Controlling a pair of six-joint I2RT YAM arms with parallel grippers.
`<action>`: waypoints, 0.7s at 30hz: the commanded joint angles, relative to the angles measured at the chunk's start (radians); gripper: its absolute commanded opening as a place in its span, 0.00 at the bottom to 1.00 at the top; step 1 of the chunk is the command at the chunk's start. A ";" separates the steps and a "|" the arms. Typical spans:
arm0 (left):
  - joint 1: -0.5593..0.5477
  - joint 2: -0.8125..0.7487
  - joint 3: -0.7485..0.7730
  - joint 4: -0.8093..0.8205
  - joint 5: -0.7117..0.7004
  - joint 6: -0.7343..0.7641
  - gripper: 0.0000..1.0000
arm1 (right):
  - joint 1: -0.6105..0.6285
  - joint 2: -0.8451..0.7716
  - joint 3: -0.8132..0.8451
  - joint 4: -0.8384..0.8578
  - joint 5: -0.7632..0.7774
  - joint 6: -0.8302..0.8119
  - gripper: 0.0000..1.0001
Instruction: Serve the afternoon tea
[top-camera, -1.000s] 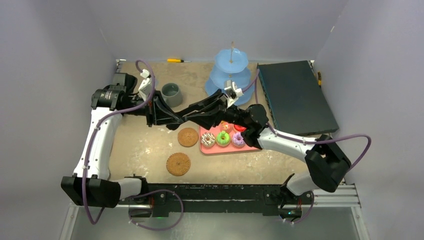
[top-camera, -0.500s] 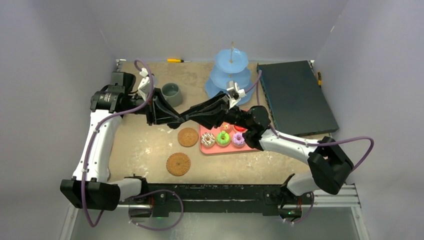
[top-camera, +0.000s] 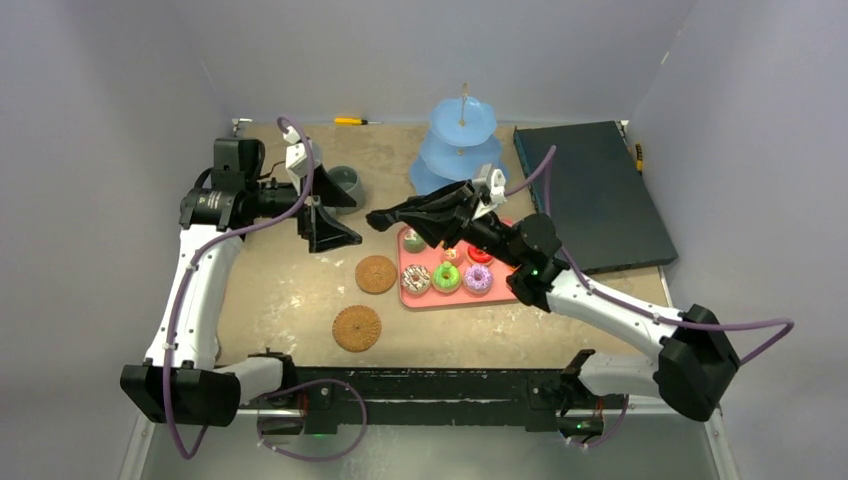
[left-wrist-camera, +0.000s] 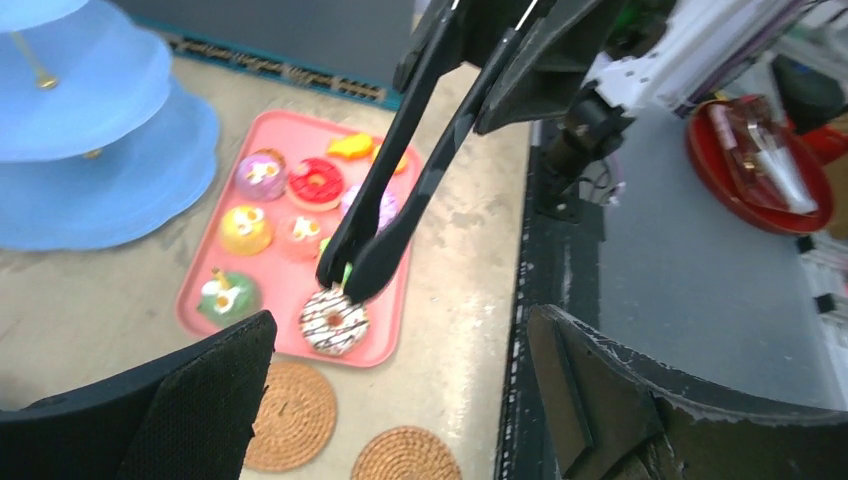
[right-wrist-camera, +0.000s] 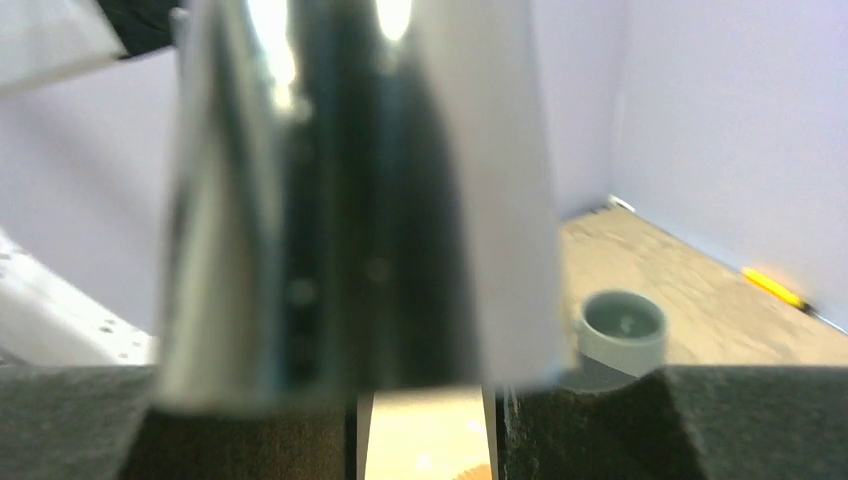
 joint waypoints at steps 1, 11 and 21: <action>0.004 -0.042 -0.051 0.151 -0.187 -0.075 0.96 | 0.005 -0.069 -0.078 -0.143 0.232 -0.175 0.41; 0.004 -0.036 -0.104 0.173 -0.409 -0.001 0.97 | 0.104 -0.010 -0.246 -0.034 0.585 -0.293 0.45; 0.004 -0.075 -0.114 0.176 -0.461 0.009 0.98 | 0.130 0.215 -0.258 0.221 0.748 -0.339 0.52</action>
